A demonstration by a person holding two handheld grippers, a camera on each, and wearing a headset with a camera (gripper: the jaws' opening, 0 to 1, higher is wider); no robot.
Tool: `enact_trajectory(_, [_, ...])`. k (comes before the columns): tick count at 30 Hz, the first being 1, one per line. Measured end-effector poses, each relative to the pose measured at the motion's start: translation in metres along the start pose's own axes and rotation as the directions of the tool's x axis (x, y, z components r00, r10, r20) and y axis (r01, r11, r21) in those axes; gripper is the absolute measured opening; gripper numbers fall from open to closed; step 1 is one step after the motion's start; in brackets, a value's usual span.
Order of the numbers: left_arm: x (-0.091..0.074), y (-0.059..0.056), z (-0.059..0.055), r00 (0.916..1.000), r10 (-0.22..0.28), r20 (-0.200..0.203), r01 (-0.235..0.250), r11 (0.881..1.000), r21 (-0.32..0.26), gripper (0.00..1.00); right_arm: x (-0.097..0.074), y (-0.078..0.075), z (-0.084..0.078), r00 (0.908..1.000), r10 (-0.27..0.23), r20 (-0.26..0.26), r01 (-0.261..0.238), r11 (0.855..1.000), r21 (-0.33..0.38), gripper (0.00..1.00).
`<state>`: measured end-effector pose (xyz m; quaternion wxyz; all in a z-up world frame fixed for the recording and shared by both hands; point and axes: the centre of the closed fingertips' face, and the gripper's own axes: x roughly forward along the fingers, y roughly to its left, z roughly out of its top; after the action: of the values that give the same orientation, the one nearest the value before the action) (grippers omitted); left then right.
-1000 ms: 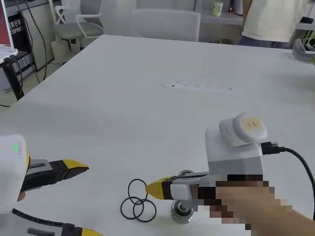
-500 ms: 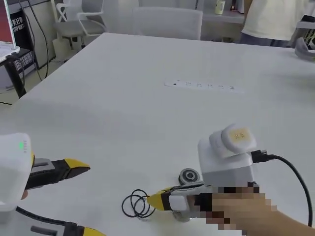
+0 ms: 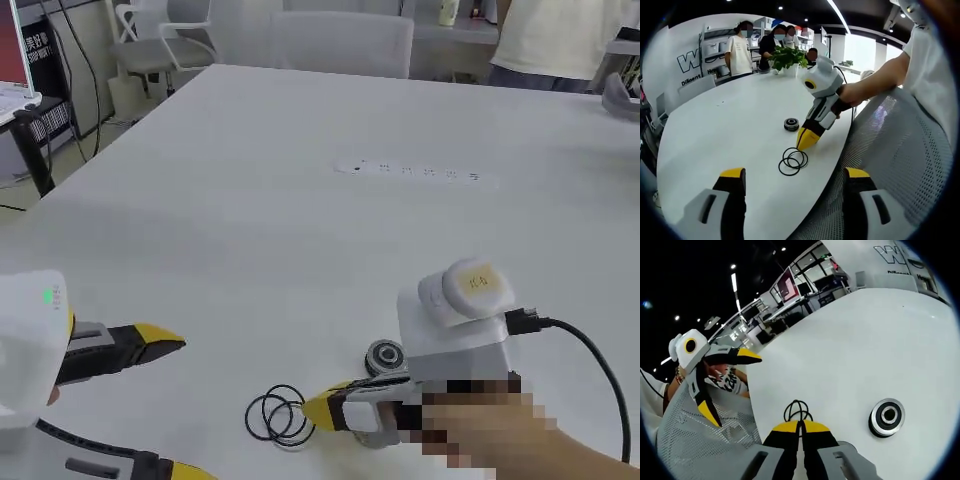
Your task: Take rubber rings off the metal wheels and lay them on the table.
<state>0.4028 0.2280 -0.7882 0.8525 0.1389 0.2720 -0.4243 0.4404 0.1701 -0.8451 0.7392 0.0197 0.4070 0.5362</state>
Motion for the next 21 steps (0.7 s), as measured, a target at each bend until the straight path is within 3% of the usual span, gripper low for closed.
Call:
enact_trajectory(11, [-0.0006,0.0000,-0.0003,1.0000,0.002,0.001,-0.002,1.000,-0.009,0.77,0.0011,-0.0044,-0.0016,0.9998,-0.021,-0.003,0.021,1.000,-0.022,0.00])
enact_trajectory(21, [-0.0008,0.0005,-0.0005,1.0000,0.004,-0.003,-0.004,1.000,-0.008,0.77,0.0018,-0.0022,0.0003,0.9998,-0.019,-0.001,0.019,0.998,-0.056,0.09])
